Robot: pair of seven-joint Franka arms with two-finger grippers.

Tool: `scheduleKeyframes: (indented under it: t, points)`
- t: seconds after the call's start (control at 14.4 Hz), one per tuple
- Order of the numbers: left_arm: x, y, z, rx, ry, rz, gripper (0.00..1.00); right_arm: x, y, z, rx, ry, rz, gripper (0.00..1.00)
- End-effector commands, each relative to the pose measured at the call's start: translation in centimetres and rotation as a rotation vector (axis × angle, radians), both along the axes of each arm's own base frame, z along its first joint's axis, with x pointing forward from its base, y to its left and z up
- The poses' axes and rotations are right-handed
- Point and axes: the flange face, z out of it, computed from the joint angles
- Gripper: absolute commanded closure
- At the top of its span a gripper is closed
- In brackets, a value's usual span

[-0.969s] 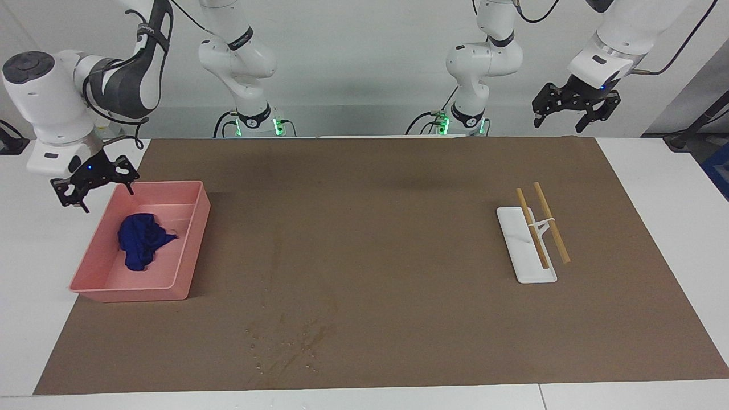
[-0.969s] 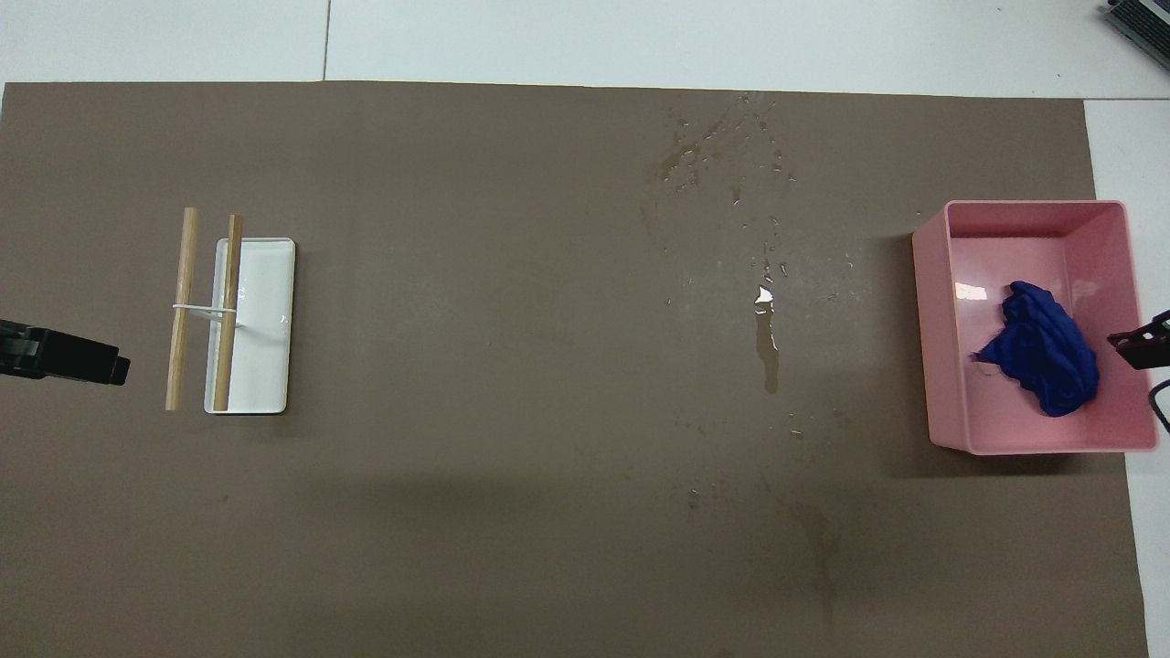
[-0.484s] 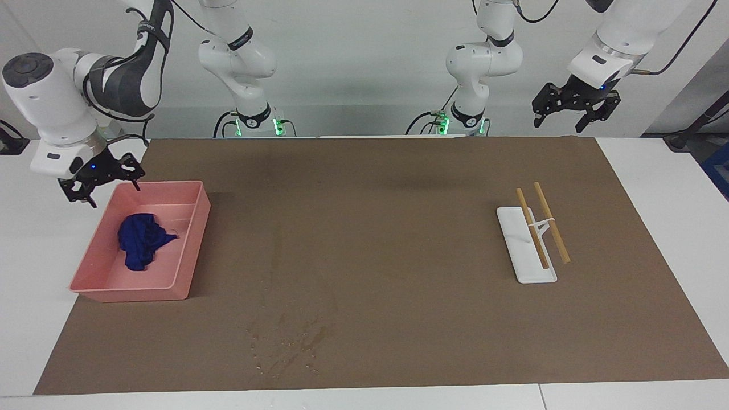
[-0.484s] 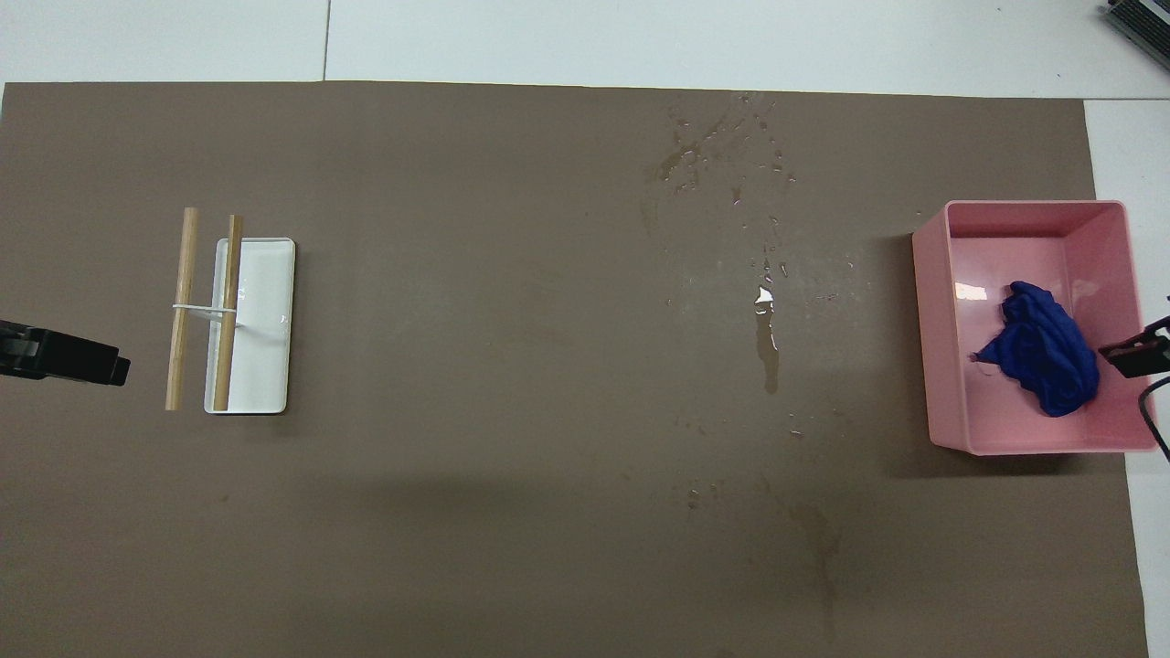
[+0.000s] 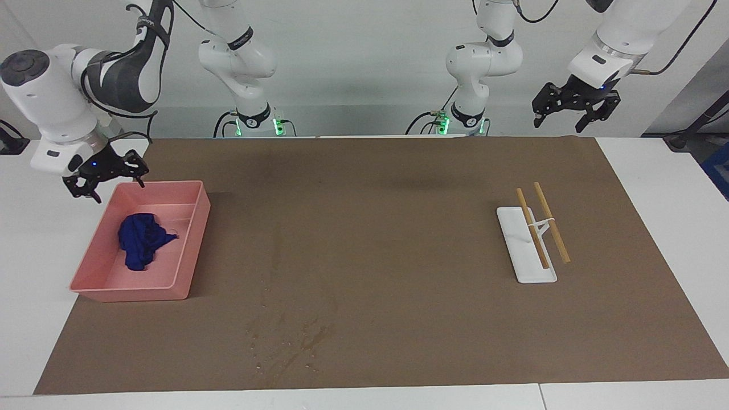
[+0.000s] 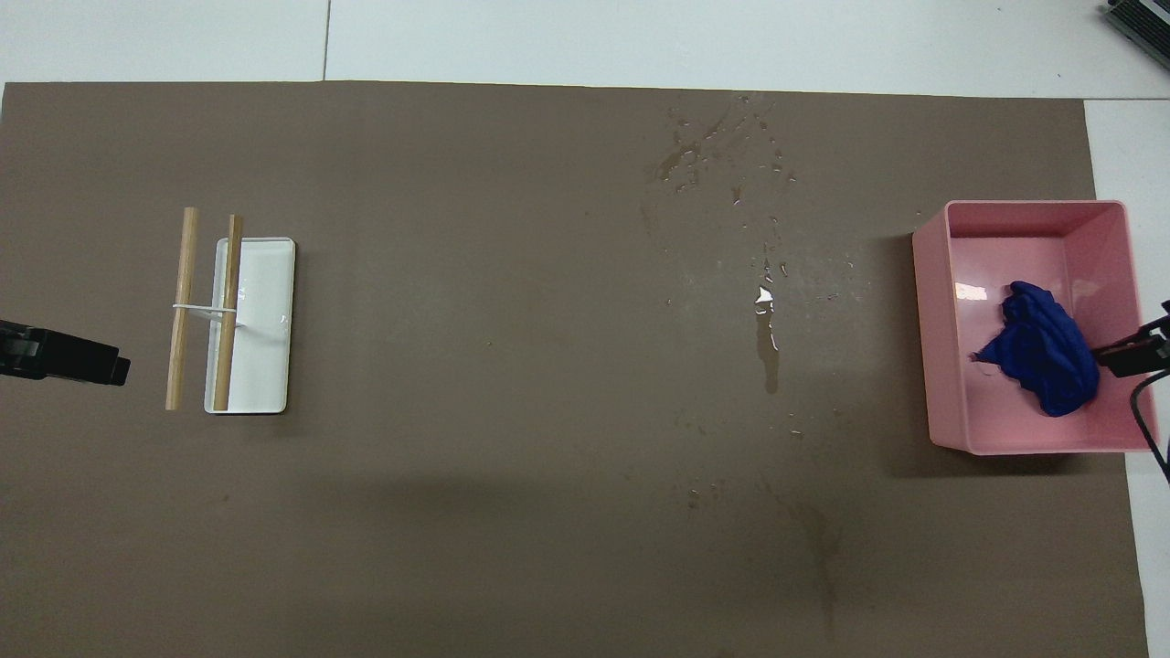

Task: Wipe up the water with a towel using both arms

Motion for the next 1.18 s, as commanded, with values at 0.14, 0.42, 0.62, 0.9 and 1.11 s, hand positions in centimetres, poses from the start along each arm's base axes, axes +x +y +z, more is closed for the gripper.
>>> scheduleKeyframes:
  t: [0.14,0.42,0.62,0.9,1.11]
  points:
    - [-0.8,-0.1,0.1,-0.01,0.007,0.01,0.0,0.0,1.2,1.9,0.018,0.005,-0.045,0.0]
    - [-0.8,-0.1,0.1,-0.01,0.006,0.01,0.0,0.1,1.6,1.9,0.019,0.004,-0.045,0.0]
    - [-0.8,-0.1,0.0,-0.01,0.009,0.008,0.0,0.1,2.4,3.1,0.02,0.001,-0.079,0.0]
    - [-0.8,-0.1,0.0,-0.01,0.009,0.01,0.0,0.4,8.2,6.2,0.013,0.024,-0.173,0.0]
    - [-0.8,-0.1,0.1,-0.01,0.007,0.01,0.0,0.3,10.9,8.5,0.07,0.033,-0.269,0.0]
